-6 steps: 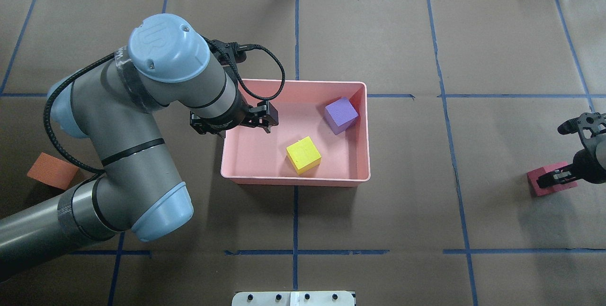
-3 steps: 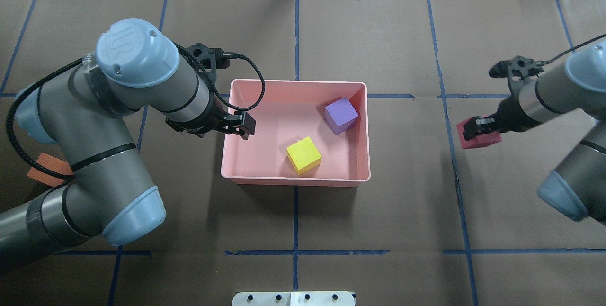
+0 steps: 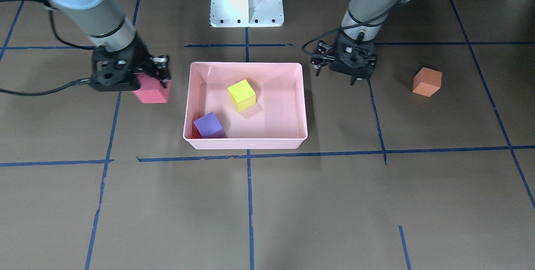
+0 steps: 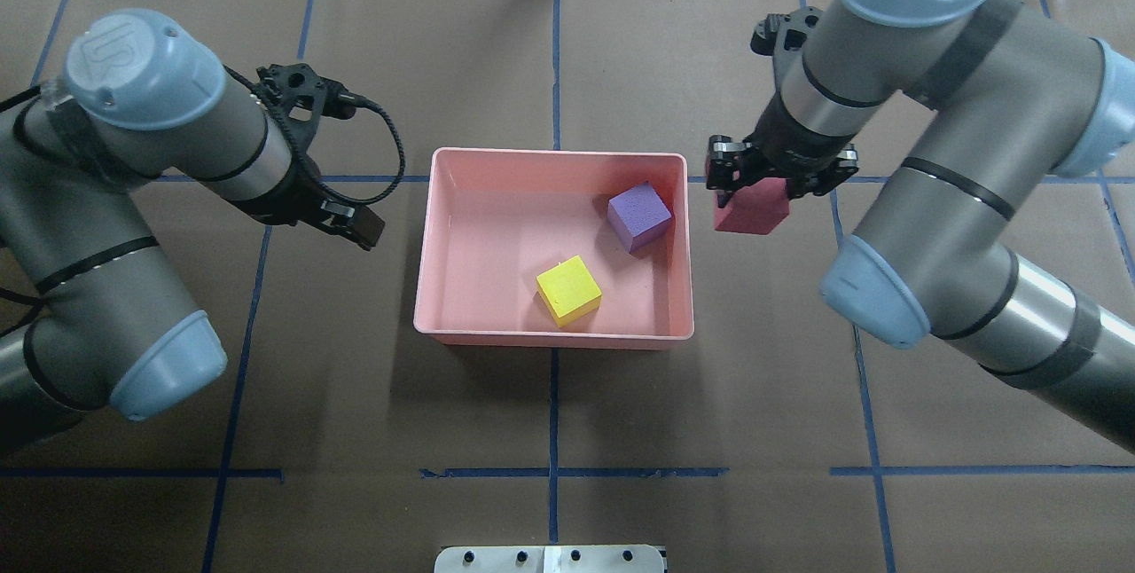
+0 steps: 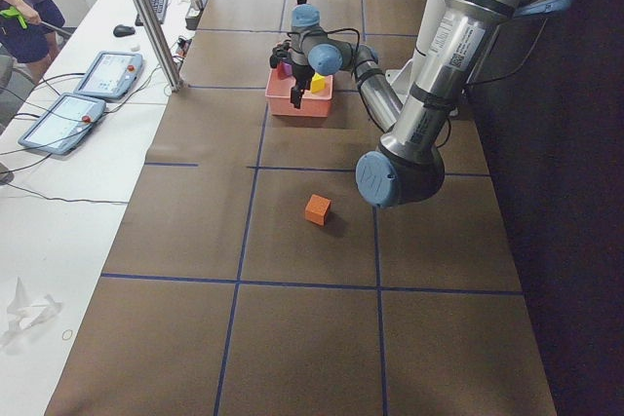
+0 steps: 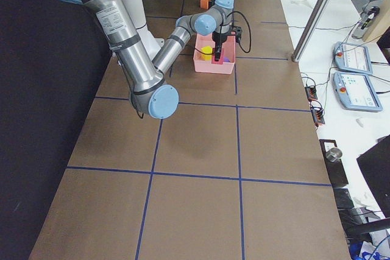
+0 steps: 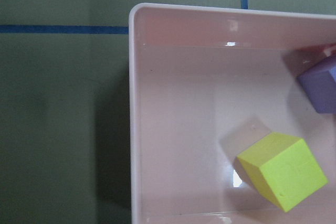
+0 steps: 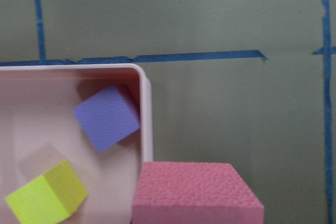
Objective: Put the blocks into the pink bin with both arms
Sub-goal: 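Carry the red cube into the bin while the left gripper reaches the orange cube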
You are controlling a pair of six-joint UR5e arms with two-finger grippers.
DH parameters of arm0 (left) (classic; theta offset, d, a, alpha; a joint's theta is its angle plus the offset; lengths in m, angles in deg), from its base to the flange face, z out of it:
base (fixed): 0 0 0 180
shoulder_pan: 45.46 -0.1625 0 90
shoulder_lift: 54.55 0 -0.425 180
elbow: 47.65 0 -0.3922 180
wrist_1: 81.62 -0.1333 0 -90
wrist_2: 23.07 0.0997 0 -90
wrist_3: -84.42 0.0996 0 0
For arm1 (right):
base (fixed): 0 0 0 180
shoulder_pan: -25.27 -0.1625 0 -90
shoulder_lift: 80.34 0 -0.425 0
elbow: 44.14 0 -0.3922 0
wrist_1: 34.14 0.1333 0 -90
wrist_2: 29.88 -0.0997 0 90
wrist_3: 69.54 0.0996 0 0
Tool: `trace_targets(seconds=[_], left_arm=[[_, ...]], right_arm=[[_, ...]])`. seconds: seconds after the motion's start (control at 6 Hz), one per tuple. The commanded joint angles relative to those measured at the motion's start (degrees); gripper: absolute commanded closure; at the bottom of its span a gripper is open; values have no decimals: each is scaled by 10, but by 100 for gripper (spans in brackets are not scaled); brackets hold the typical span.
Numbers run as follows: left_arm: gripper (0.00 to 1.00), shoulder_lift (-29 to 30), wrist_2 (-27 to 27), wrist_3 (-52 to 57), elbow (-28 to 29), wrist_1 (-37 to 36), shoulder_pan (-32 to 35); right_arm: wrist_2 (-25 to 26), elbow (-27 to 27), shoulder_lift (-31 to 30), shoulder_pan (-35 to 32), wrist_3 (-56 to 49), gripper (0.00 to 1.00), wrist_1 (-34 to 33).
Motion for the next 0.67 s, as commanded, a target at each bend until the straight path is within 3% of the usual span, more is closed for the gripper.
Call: trace_targets(seconds=[0.0,0.17,0.33,0.5], left_arm=[[0,-97,-12,67,-11,80,30],[0,-172,-12,77,-27,141,31],[0,-253,-28,84,-42,193,36],[0,-332,-27,77,-42,282,41]], right_arm=[[20,-83,113,40,86,60,-10],[38,-140,158,61,108,37,-6],[79,-149,159,80,126,1,30],[79,-146,157,80,124,0,31]])
